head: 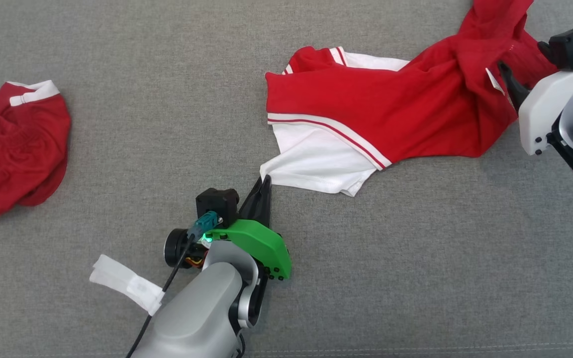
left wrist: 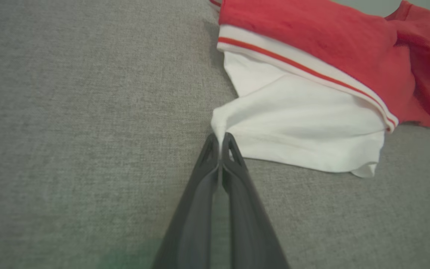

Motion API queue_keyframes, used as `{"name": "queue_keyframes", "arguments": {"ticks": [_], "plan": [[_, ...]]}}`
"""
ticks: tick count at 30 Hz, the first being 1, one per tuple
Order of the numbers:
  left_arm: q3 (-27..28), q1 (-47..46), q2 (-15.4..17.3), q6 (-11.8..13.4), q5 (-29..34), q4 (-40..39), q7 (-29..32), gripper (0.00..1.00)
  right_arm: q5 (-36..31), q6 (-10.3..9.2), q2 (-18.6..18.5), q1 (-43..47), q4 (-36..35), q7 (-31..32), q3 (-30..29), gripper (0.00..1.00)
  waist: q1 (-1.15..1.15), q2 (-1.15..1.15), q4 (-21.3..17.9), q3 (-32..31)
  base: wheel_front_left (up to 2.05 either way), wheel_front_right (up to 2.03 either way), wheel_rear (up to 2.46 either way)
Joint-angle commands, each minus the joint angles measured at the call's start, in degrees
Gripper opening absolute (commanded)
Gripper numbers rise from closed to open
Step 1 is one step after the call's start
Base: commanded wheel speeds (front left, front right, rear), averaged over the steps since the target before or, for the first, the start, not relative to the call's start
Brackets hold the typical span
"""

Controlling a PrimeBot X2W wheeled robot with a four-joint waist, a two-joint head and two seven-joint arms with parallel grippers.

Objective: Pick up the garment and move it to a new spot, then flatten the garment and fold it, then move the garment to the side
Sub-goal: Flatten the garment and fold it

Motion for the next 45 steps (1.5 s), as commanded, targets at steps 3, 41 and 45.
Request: {"name": "queue_keyframes", "arguments": {"ticks": [3, 41, 45], "plan": [[0.5, -0.6, 0.3, -0.1, 0.6, -0.4, -0.3, 0.00, 0.4, -0.08, -0.4, -2.6, 2.4, 0.6, 2.4, 1.00, 0.00, 0.00, 0.7, 1.1, 0.00, 0.00, 0.00], [26.2, 0.3, 1.3, -9.7, 0.8, -16.7, 0.0, 0.00, 15.6, -0.08, -2.1, -8.0, 10.0, -16.3, 5.2, 0.00, 0.00, 0.00, -5.4, -12.8, 0.00, 0.00, 0.00], [28.1, -3.6, 2.8, -10.3, -0.6, -17.6, 1.5, 0.00, 18.1, -0.09, -3.5, -6.0, 7.7, -15.9, 2.1, 0.00, 0.00, 0.00, -6.7, -15.9, 0.00, 0.00, 0.00]]}}
